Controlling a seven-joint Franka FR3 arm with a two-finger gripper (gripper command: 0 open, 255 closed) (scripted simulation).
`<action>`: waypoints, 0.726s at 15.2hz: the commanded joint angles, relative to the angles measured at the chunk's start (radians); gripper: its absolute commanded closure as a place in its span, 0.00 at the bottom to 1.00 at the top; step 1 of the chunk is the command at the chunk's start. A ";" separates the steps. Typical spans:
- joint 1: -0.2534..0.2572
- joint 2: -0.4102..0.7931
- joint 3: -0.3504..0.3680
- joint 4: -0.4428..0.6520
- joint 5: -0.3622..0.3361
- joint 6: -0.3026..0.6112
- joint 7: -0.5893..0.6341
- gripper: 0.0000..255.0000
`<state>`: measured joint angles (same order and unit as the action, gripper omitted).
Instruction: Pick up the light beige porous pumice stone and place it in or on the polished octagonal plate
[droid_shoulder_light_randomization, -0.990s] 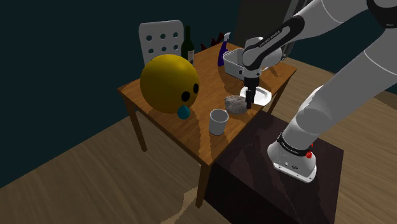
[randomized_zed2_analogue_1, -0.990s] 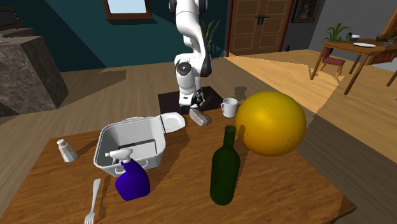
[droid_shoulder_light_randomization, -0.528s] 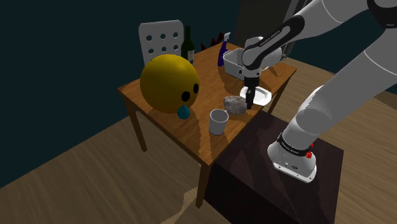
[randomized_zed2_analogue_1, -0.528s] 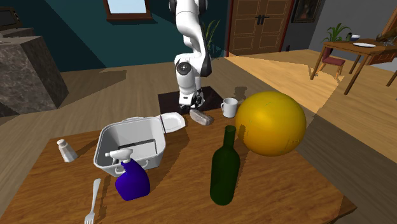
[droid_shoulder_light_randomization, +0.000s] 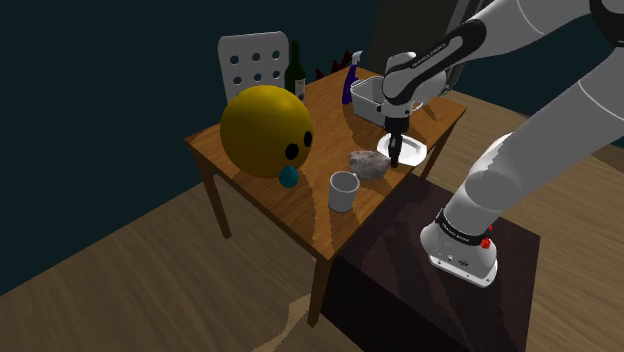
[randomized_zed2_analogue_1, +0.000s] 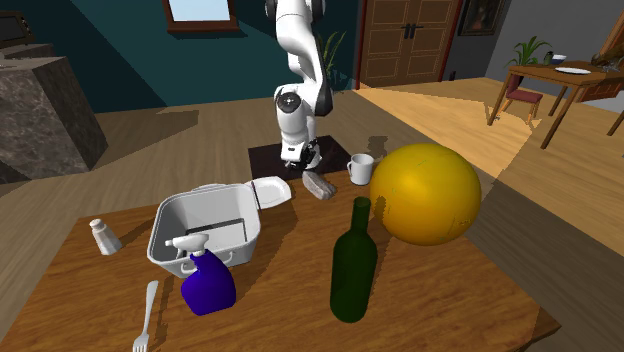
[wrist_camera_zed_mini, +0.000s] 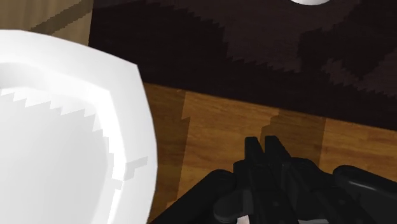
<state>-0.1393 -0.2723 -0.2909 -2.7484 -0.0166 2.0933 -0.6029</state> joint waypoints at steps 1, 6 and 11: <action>-0.003 -0.028 0.003 0.007 -0.006 -0.034 0.007 1.00; 0.046 0.066 0.075 0.123 -0.052 -0.123 0.070 0.00; 0.099 0.190 0.143 0.240 -0.111 -0.204 0.131 0.00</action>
<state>-0.0426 -0.0925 -0.1515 -2.5085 -0.1214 1.8854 -0.4760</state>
